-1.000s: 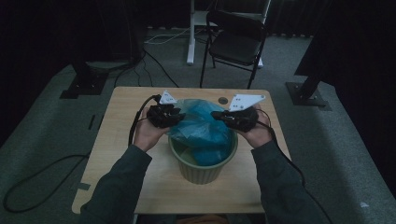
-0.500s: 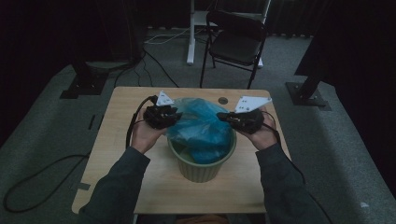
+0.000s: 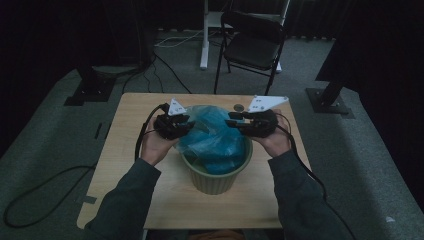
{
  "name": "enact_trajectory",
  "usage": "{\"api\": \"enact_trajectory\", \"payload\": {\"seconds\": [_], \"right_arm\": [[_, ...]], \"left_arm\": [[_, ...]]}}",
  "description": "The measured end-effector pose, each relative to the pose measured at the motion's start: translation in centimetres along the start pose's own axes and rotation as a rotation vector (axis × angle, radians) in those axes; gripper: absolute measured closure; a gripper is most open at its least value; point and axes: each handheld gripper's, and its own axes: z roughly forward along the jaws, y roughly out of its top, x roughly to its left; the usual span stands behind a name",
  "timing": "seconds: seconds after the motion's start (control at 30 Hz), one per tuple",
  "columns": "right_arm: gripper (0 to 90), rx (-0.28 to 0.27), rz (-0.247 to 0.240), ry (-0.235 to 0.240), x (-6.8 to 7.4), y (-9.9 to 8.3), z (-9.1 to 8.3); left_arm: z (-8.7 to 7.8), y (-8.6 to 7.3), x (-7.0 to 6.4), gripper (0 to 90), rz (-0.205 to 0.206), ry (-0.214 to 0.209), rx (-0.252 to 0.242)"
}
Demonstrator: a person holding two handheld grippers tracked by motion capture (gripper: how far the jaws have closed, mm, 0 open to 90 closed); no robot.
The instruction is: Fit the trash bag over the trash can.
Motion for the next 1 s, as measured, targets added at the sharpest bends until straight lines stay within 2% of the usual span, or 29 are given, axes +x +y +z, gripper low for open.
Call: {"api": "enact_trajectory", "payload": {"seconds": [0.07, 0.13, 0.2, 0.23, 0.33, 0.37, 0.47, 0.53, 0.67, 0.7, 0.93, 1.0], "right_arm": [[65.8, 0.011, -0.015, 0.006, 0.3, 0.7, 0.8], [64.8, 0.015, -0.009, 0.017, 0.4, 1.2, 1.4], [64.5, 0.041, -0.011, 0.024, 0.5, 1.6, 2.2], [67.8, 0.065, -0.018, 0.015, 0.5, 1.7, 2.6], [88.1, 0.127, -0.015, -0.001, 0.3, 1.5, 3.4], [90.0, 0.141, -0.007, -0.014, 0.1, 1.4, 3.5], [90.0, 0.157, 0.008, -0.045, -0.2, 1.0, 3.2], [90.0, 0.151, 0.031, -0.079, -0.6, 0.7, 2.4], [90.0, 0.144, 0.067, -0.108, -1.2, 0.2, 1.6], [90.0, 0.140, 0.084, -0.115, -1.5, -0.3, 1.1], [90.0, 0.151, 0.101, -0.134, -1.8, -1.3, 0.8], [90.0, 0.150, 0.100, -0.139, -1.9, -1.4, 0.8]], "left_arm": [[0.0, 0.0, 0.0, 66.8, -0.002, 0.003, -0.002], [0.0, 0.0, 0.0, 66.7, -0.001, 0.002, -0.003], [0.0, -0.1, 0.0, 66.6, -0.001, 0.005, -0.003], [0.0, -0.1, 0.0, 66.6, -0.001, 0.006, -0.003], [0.1, -0.2, -0.1, 66.6, 0.003, 0.020, 0.009], [0.1, -0.3, 0.0, 66.6, 0.003, 0.019, 0.010], [0.1, -0.4, 0.0, 66.6, 0.003, 0.027, 0.010], [0.1, -0.4, 0.0, 66.3, -0.001, 0.026, 0.008], [0.0, -0.4, -0.1, 64.9, 0.002, 0.027, 0.000], [-0.1, -0.3, -0.2, 64.3, 0.005, 0.027, -0.002], [-0.6, -0.1, -1.0, 60.2, 0.027, 0.072, -0.035], [-1.1, -0.1, -0.8, 59.4, 0.016, 0.089, -0.056]]}}
